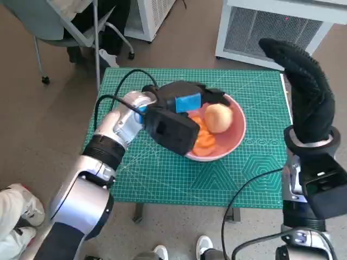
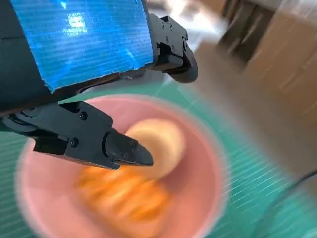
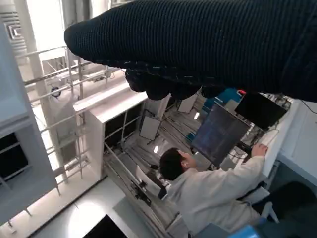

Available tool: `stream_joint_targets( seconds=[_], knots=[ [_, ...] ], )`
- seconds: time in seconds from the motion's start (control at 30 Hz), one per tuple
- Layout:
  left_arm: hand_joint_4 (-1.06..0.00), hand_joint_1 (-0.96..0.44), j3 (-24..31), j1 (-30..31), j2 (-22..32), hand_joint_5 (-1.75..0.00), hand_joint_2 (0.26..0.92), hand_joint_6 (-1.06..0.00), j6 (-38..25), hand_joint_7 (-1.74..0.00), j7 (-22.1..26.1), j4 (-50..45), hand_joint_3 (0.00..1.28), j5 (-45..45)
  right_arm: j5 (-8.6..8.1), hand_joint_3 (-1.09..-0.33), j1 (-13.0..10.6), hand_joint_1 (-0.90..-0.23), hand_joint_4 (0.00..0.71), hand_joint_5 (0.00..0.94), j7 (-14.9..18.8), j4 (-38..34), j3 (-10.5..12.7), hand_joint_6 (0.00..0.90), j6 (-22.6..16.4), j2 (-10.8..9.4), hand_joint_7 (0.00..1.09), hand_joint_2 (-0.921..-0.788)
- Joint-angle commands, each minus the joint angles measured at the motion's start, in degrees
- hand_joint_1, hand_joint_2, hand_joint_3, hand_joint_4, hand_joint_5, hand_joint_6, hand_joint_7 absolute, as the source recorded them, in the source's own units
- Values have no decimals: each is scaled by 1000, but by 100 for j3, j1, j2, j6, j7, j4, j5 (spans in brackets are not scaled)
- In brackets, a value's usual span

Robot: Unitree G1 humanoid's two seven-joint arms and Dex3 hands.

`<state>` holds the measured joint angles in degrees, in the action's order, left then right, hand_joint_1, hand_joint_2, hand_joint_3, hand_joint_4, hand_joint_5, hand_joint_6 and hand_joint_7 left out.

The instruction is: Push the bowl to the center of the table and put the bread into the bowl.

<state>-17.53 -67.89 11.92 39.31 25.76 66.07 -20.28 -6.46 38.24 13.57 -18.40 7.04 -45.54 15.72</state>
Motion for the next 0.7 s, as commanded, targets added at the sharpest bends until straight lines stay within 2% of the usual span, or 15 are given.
stream_joint_targets(
  seconds=[0.03, 0.2, 0.33, 0.53, 0.6, 0.7],
  knots=[
    [-161, -398, 562, 217, -33, -9, 921, -185, 307, -400, 40, -42, 55, 676, 32, -804, -92, -583, 267, 0, -48, 79, 54, -1, 120, 36, 643, -921],
    [-204, -391, 967, 429, 37, -15, 921, -250, 584, -332, -133, -362, 56, 1110, -12, -800, -87, -586, 267, 0, -71, 196, 67, -1, 220, 2, 642, -921],
    [-259, -374, 1440, 714, -18, -34, 921, -294, 573, -312, -33, -854, 61, 1776, -23, -787, -63, -584, 266, 0, -117, 317, 64, -1, 345, -48, 640, -921],
    [-340, -288, 2078, 1493, -392, -35, 921, -350, -140, -258, 338, -2298, 59, 3323, 42, -776, 18, -579, 265, 0, -233, 543, 19, -1, 535, -143, 638, -921],
    [-351, -255, 2166, 1792, -552, -33, 921, -354, -323, -252, 259, -2901, 74, 3680, 85, -775, 70, -578, 266, 0, -270, 577, -9, -1, 566, -182, 638, -921],
    [-355, -204, 2250, 2079, -713, -17, 921, -249, -548, -439, 143, -3478, 120, 4011, 98, -774, 142, -579, 266, 1, -291, 567, -45, 0, 583, -223, 638, -921]
  ],
)
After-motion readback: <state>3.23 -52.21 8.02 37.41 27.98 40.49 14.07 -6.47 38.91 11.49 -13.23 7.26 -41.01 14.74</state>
